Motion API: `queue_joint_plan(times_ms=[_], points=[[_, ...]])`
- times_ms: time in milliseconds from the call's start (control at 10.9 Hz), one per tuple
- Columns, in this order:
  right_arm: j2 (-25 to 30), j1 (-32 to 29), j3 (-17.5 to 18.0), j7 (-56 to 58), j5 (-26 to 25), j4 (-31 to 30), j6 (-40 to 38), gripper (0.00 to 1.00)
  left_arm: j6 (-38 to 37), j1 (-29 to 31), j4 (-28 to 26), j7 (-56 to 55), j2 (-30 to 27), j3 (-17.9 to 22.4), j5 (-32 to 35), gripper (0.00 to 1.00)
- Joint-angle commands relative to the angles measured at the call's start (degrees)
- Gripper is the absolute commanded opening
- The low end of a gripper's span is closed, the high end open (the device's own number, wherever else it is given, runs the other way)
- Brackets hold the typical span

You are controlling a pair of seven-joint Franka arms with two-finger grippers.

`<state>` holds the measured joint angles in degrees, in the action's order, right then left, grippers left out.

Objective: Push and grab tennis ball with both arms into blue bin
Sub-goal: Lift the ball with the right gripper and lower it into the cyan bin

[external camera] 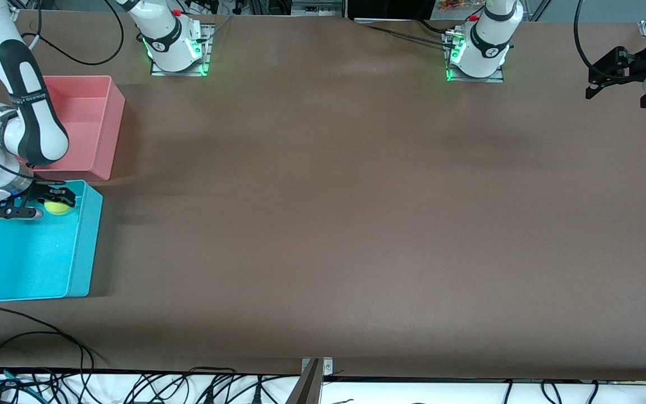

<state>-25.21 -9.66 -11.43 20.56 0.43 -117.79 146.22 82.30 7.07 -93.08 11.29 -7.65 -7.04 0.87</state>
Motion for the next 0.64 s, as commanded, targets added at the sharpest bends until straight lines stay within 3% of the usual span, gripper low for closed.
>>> queue_joint_plan(times_ms=[0, 366, 549], points=[[1.0, -0.6, 0.5, 1.0, 1.0, -0.6, 0.6, 1.00, -0.6, -0.2, -0.3, -0.9, -0.4, 0.0, 1.1, 1.00], [2.1, -0.5, 0.6, 0.9, 1.1, 0.8, -0.6, 1.00, -0.1, -0.2, -0.3, -1.0, -0.3, 0.0, 0.8, 1.00], [3.4, -0.5, 0.7, 0.8, 1.1, 7.4, -11.3, 1.00, -0.1, -0.2, 0.3, -1.8, 0.0, 0.0, 0.8, 1.00]])
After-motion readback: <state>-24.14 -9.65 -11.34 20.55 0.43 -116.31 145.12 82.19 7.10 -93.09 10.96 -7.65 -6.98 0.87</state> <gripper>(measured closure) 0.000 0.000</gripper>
